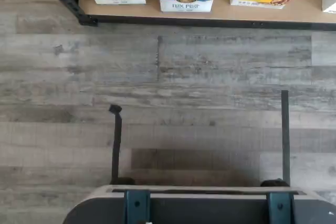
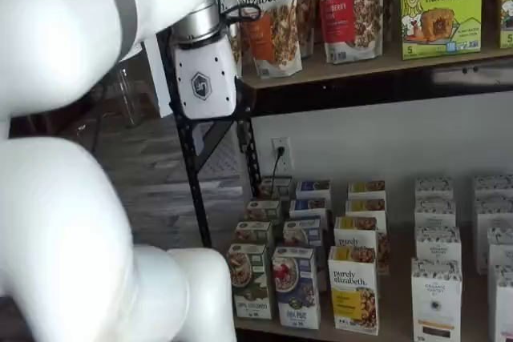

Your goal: Pick up the blue and white box that is on the bottom shelf, the second box from the left

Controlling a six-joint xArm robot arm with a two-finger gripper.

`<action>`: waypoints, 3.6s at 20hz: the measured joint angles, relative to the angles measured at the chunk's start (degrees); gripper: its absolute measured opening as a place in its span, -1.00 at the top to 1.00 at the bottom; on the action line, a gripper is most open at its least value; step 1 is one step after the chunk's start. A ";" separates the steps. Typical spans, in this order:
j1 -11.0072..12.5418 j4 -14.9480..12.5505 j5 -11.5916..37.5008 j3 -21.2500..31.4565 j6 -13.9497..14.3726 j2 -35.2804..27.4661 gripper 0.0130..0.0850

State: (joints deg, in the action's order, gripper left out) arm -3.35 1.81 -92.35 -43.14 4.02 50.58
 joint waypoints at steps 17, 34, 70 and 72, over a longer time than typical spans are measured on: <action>-0.64 0.12 22.09 13.88 0.06 -6.61 -1.00; -2.29 1.89 36.66 17.71 0.26 -17.42 -1.00; -5.13 1.61 57.47 15.92 2.21 -39.37 -1.00; -5.31 1.61 59.44 15.56 2.29 -41.11 -1.00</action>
State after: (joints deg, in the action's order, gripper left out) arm -8.66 3.42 -32.91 -27.58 6.30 9.47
